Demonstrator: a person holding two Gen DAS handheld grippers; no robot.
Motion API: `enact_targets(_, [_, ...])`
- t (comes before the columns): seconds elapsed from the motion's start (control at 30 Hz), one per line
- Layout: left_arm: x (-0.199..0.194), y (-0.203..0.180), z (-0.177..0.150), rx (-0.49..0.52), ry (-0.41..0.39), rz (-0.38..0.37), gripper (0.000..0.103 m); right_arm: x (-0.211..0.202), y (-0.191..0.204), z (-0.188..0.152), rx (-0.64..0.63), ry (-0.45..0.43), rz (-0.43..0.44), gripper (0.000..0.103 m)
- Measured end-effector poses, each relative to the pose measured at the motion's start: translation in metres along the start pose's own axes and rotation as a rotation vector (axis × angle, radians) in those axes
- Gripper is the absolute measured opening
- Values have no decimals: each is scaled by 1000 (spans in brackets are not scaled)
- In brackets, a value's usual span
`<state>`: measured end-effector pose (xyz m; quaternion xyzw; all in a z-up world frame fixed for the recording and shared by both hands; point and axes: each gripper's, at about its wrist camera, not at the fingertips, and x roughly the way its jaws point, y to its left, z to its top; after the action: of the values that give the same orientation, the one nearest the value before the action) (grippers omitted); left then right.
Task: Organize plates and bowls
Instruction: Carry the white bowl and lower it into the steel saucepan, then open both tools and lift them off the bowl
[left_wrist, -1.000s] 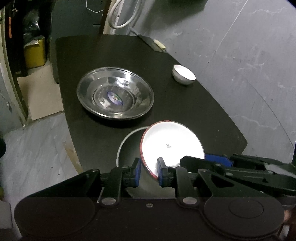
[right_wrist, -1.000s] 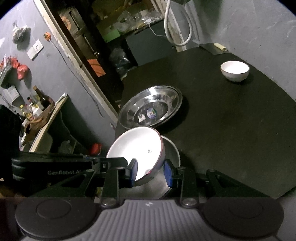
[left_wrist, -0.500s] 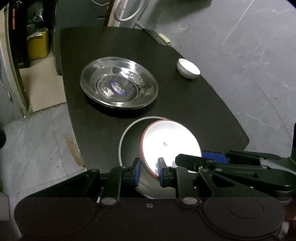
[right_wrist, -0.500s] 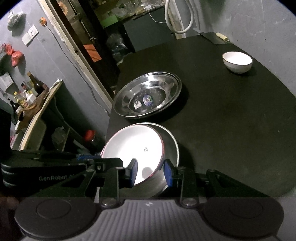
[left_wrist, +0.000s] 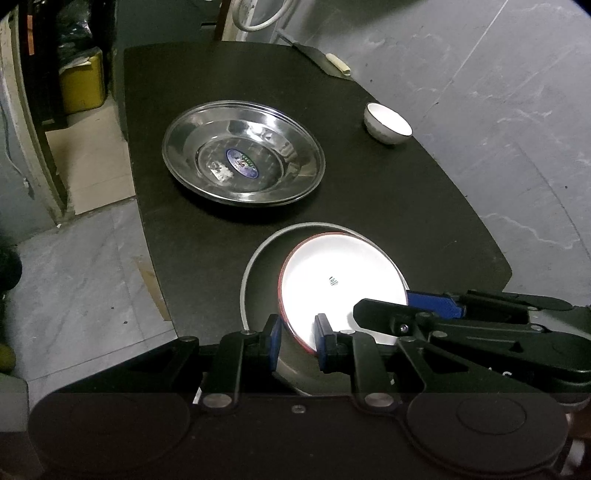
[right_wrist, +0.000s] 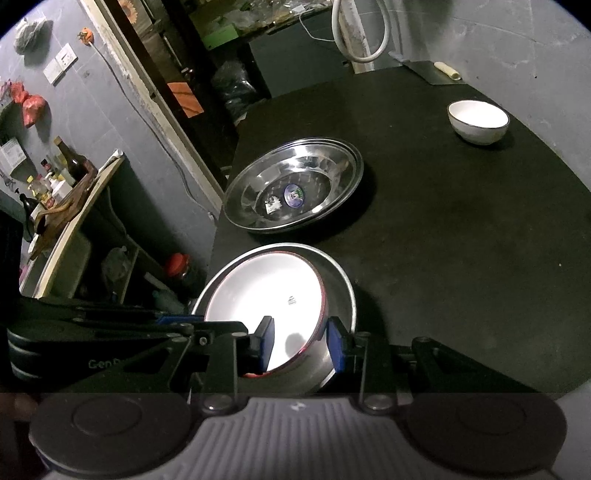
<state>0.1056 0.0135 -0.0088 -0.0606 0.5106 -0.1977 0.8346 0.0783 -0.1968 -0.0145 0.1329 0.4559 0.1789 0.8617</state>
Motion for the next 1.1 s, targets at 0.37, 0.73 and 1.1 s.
enact_targets(0.37, [1,-3,5,-9,18,25,23,6,-2,5,-4,39,5,36])
enact_targets(0.73, [-20,-5,16,7,-55,39,42,-7,-1,15,-14,-27,-2,50])
enact_targets(1.1, [-61,8,27,-79,-320,11,102,-41,1,21,-24,-202,-30,98])
